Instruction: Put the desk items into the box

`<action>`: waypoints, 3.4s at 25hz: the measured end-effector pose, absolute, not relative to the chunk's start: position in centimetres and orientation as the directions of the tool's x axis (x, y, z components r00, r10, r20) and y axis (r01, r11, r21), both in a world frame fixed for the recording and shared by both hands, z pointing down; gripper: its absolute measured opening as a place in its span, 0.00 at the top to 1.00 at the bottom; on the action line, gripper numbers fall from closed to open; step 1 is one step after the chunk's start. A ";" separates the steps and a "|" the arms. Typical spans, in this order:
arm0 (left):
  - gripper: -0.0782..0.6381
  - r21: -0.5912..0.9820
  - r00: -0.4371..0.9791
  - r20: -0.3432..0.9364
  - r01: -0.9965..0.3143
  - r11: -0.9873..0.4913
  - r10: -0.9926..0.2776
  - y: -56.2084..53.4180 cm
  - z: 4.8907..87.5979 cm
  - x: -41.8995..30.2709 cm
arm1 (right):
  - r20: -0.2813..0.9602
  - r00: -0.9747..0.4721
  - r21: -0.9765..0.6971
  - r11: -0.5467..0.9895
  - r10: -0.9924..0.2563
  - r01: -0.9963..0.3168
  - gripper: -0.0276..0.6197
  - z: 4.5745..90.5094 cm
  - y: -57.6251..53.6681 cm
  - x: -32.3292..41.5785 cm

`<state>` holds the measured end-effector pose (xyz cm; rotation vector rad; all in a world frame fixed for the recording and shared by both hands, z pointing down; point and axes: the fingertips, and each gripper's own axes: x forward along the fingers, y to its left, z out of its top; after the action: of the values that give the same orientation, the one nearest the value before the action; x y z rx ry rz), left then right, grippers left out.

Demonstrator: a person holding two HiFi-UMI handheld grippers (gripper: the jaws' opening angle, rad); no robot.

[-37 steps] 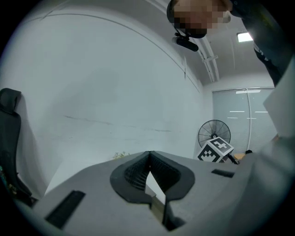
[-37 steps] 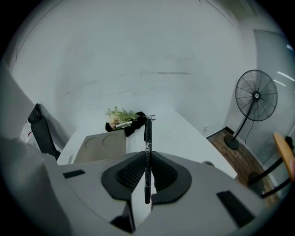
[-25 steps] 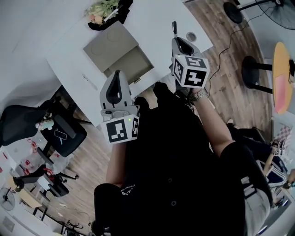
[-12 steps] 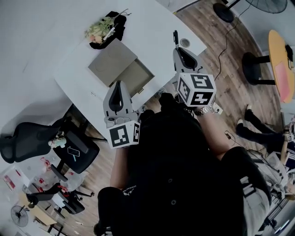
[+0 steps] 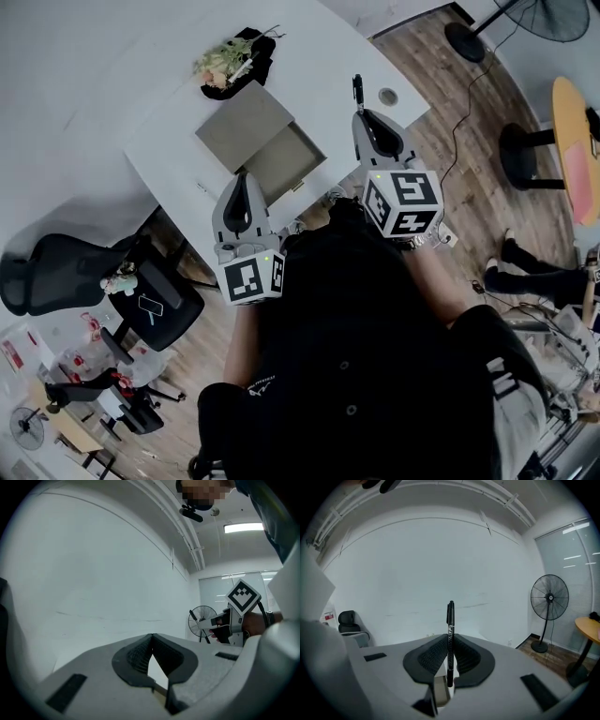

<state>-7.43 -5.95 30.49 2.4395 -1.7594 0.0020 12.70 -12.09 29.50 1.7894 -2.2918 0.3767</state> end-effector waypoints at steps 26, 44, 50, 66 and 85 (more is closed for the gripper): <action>0.88 0.104 -0.003 0.089 -0.995 0.013 -0.996 -4.7 30.1 -11.9 | 0.338 -0.596 -0.056 0.617 -0.728 -0.785 0.90 29.6 -15.9 2.7; 0.88 0.132 -0.250 0.140 -0.954 0.268 -0.958 -4.1 31.7 -13.5 | 0.450 -0.771 -0.052 0.848 -0.451 -0.527 0.89 33.3 -16.3 -3.9; 0.88 0.131 -0.278 0.151 -0.945 0.298 -0.949 -4.4 32.2 -14.0 | 0.514 -0.771 -0.057 0.881 -0.377 -0.469 0.89 36.0 -16.0 -5.1; 0.88 0.142 -0.307 0.183 -0.932 0.334 -0.934 -6.2 34.8 -16.8 | 0.686 -0.699 -0.080 0.934 -0.203 -0.349 0.89 46.0 -14.2 -7.7; 0.88 0.197 -0.276 0.276 -0.921 0.335 -0.921 -6.3 40.1 -17.2 | 0.863 -0.503 -0.099 0.961 -0.046 -0.258 0.89 59.3 -10.8 -7.0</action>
<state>-17.22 -6.34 40.09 1.6359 -2.2666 0.0027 -7.04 -10.83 59.31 0.2143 -2.0887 0.2620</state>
